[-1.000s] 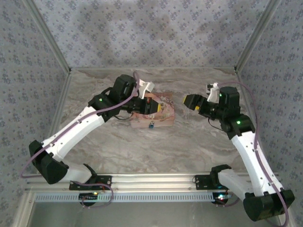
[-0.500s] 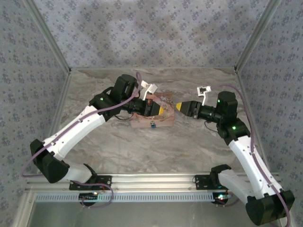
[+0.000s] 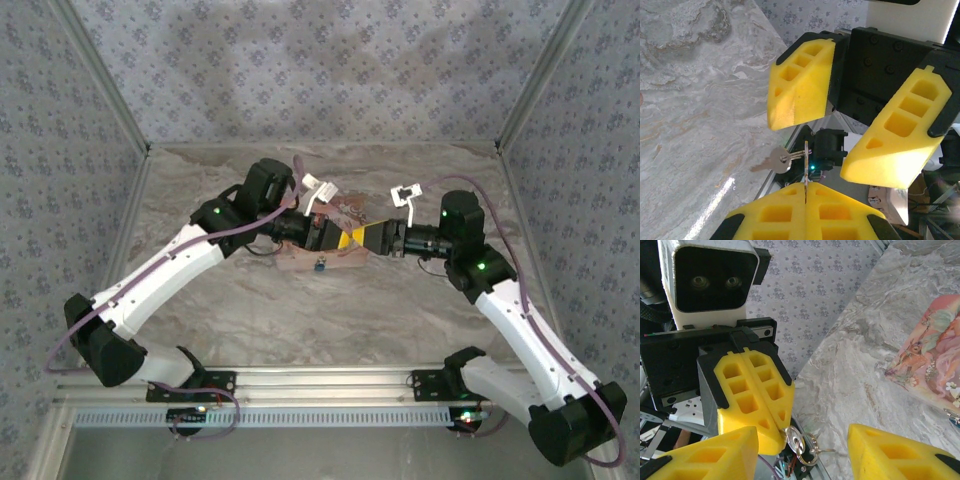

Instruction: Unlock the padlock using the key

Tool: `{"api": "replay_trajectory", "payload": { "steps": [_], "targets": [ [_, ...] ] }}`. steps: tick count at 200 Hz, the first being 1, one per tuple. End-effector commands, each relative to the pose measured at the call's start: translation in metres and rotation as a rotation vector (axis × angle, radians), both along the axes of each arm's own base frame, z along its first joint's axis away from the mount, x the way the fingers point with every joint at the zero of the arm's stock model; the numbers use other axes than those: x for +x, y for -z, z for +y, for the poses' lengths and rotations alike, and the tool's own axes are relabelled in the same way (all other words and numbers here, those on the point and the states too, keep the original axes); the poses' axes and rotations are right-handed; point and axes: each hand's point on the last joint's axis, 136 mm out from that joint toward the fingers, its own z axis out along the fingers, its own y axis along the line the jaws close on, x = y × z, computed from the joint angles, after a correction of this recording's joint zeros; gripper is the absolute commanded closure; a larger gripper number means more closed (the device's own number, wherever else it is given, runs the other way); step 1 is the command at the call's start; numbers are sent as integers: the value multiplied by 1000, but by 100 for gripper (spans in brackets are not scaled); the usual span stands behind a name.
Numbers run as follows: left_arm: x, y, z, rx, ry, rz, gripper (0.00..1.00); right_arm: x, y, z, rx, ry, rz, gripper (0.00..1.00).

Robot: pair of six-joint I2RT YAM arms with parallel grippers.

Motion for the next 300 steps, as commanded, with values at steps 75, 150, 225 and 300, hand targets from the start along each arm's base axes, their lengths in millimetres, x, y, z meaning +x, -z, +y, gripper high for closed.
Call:
{"api": "replay_trajectory", "payload": {
  "steps": [75,150,225,300],
  "targets": [
    [-7,-25,-5,-67,56,-58,100,-5,-6,1,-16,-23,-62,63],
    [-16,-39,-4,-112,87,-76,100,-11,-11,2,-4,-62,-75,91],
    [-8,-44,2,-107,46,-105,100,-21,-13,-1,-12,-93,-99,100],
    [6,-47,10,-130,-35,-124,66,-14,-22,-7,8,-21,-112,100]
  ]
}}
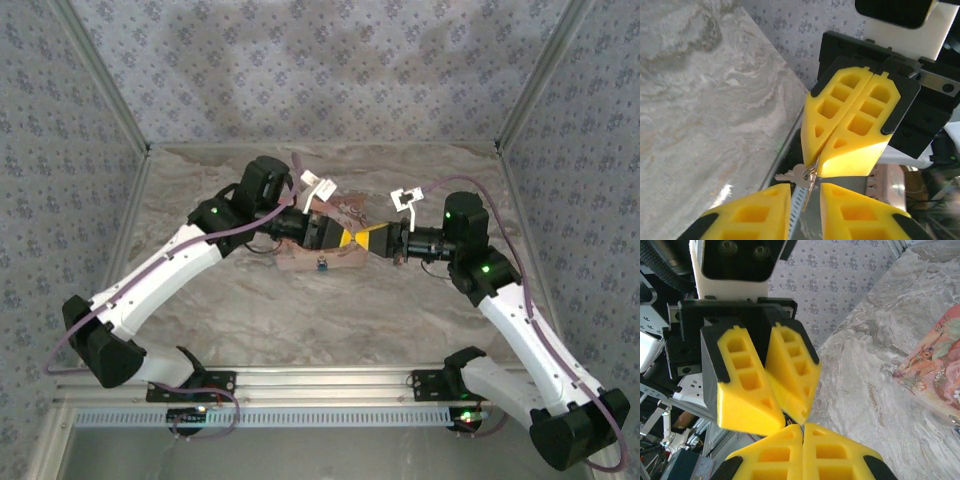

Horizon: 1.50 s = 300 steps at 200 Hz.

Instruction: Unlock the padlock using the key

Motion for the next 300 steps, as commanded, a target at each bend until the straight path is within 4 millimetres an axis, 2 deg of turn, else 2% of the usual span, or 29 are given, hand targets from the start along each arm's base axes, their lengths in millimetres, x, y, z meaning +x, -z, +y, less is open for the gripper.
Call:
{"api": "replay_trajectory", "payload": {
  "steps": [1,17,45,89,115,172,223,280,300],
  "targets": [
    [3,-34,9,-89,-45,-90,66,0,-15,-5,21,41,-30,100],
    [10,-35,15,-106,-104,-98,55,6,-20,-9,28,93,-46,100],
    [24,-33,26,-143,-230,-108,44,17,-29,-16,65,184,-65,100],
    [40,-35,39,-245,-393,-121,33,33,-45,-26,195,320,-67,100],
    [45,-39,40,-338,-427,-118,32,34,-49,-21,267,353,-71,100],
    [36,-56,20,-470,-376,-135,34,28,-47,-3,333,361,-70,100],
    [28,-63,7,-489,-324,-139,50,26,-44,-1,349,369,-71,100],
    [26,-67,6,-499,-318,-150,66,27,-41,1,348,367,-59,100],
    [26,-68,5,-499,-321,-153,69,26,-40,2,348,363,-56,100]
  ]
}}
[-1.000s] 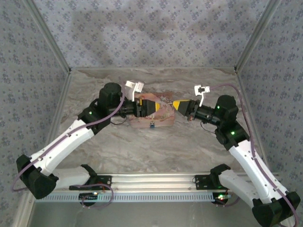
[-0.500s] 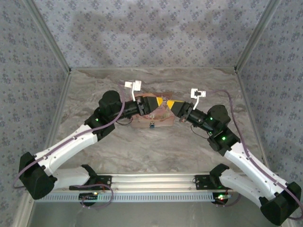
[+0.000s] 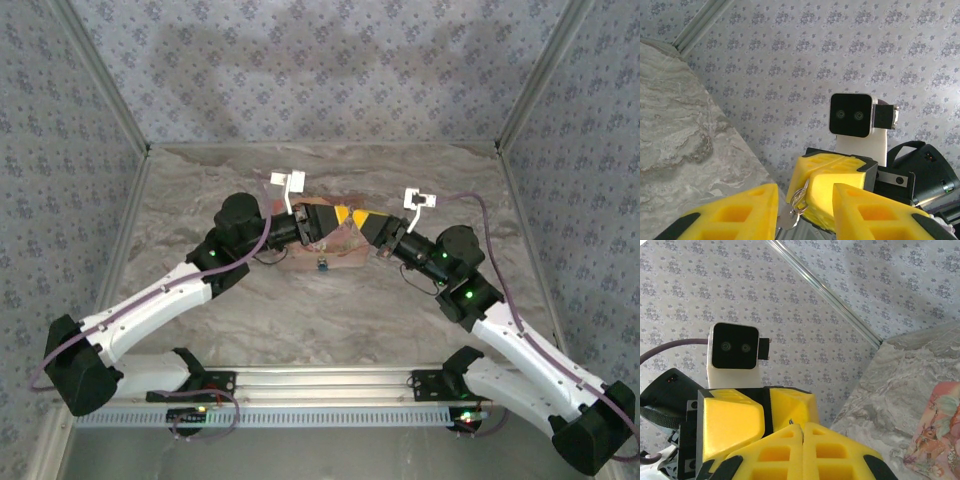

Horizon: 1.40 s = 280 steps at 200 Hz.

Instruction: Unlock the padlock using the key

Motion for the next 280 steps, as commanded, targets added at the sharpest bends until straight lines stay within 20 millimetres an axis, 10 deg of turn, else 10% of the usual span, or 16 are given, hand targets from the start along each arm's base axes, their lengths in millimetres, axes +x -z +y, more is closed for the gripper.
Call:
{"api": "replay_trajectory", "payload": {
  "steps": [1,129,223,280],
  "targets": [
    [-5,-30,0,-58,10,-68,69,-2,-9,-1,33,3,-24,100],
    [-5,-34,4,-50,-9,-85,97,-6,-4,1,36,-16,-8,100],
    [-3,-35,5,-52,-25,-87,74,-9,-2,0,42,-17,-10,100],
    [-4,-35,2,-53,-11,-87,92,-8,-2,-1,56,-15,-7,100]
  ]
}}
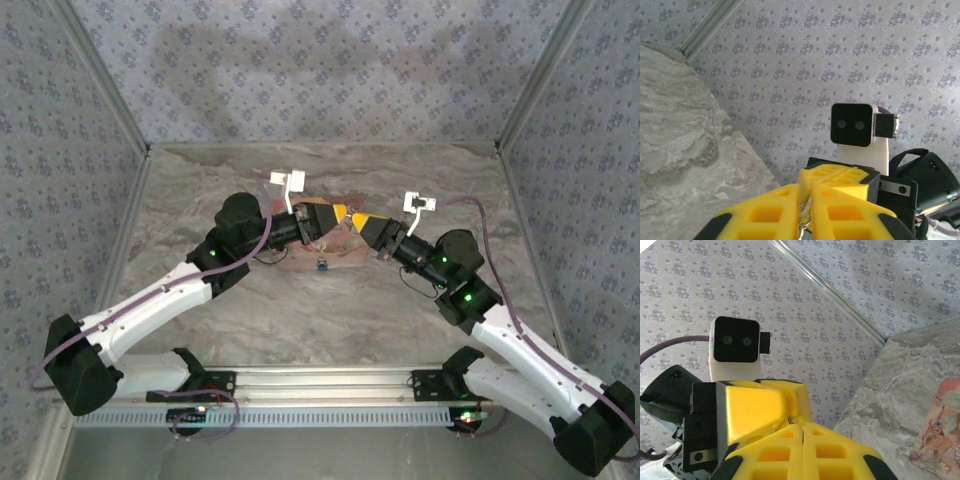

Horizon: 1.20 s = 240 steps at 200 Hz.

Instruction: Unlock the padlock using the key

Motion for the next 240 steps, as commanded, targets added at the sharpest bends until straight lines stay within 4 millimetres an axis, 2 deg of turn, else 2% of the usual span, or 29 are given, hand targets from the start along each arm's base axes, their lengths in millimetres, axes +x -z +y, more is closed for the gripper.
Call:
{"api": "replay_trajectory", "payload": {
  "steps": [1,28,70,78,93,104,127,146,182,215,240],
  "targets": [
    [-7,-35,2,-64,13,-72,92,-4,-5,-1,29,-2,-15,100],
    [-8,-36,2,-65,14,-76,100,-3,-4,1,21,-10,-9,100],
    [-7,-38,3,-57,8,-88,100,-1,12,2,-19,-5,21,100],
    [-6,-38,4,-41,2,-87,100,-1,16,1,-36,-2,29,94],
    [-6,-34,3,0,0,-79,100,-2,21,-2,-67,10,33,93],
    [-5,-31,4,30,0,-73,100,-2,24,-5,-85,13,37,87],
    [-4,-26,7,87,3,-59,100,-2,28,-15,-122,33,58,59],
    [-4,-21,9,127,17,-39,100,-3,30,-27,-147,55,54,56],
    [-8,-14,8,226,73,-10,100,-7,24,-37,-162,25,38,57],
    [-12,-12,0,260,138,11,100,-12,10,-29,-112,-78,3,57],
    [-12,-13,-4,246,155,17,100,-18,-5,-21,-47,-131,-58,48]
  ]
}}
